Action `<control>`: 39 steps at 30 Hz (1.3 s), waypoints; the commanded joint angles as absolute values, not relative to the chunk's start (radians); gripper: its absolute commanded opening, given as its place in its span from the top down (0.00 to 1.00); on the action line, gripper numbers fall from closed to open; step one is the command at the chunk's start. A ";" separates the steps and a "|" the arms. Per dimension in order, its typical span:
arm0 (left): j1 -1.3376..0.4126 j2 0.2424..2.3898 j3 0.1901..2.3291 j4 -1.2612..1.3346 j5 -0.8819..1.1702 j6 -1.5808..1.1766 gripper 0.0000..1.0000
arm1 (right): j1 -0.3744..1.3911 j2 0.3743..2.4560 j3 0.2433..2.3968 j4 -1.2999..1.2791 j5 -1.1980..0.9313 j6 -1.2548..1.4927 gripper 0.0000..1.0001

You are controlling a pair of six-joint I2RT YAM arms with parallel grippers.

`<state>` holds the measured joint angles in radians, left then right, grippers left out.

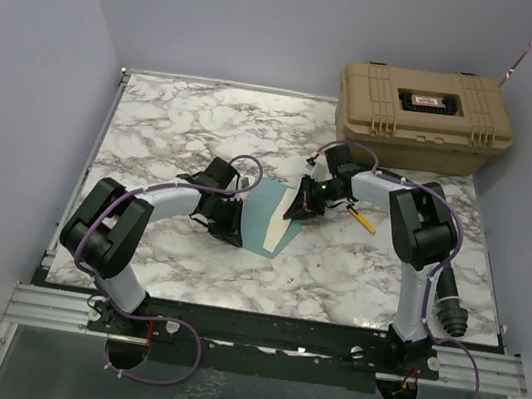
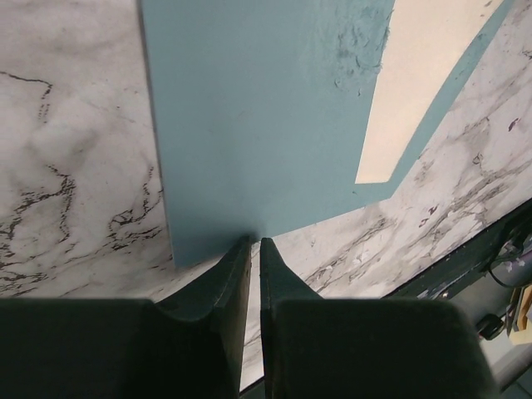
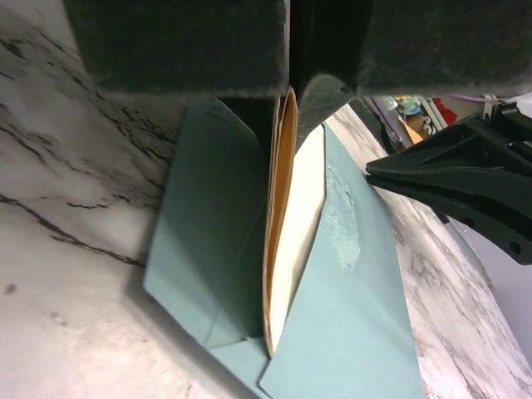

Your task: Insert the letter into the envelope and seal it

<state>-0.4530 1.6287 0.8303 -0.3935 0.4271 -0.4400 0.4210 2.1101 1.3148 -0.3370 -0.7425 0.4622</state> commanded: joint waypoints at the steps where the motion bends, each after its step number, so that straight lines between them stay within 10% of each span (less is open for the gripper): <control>1: -0.434 1.655 0.806 -0.499 0.313 -0.377 0.87 | 0.397 2.140 1.346 -0.395 -0.741 0.395 0.99; 29: -0.431 1.665 0.819 -0.438 0.357 -0.389 0.87 | 0.474 2.206 1.420 -0.452 -0.781 0.418 0.99; 39: -0.428 1.663 0.815 -0.446 0.332 -0.405 0.86 | 0.461 2.147 1.449 -0.555 -0.636 0.391 0.45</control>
<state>-0.4332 1.6402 0.8398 -0.4164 0.4561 -0.4229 0.4683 2.1662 1.4475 -0.4534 -0.7902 0.4252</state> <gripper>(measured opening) 0.134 0.514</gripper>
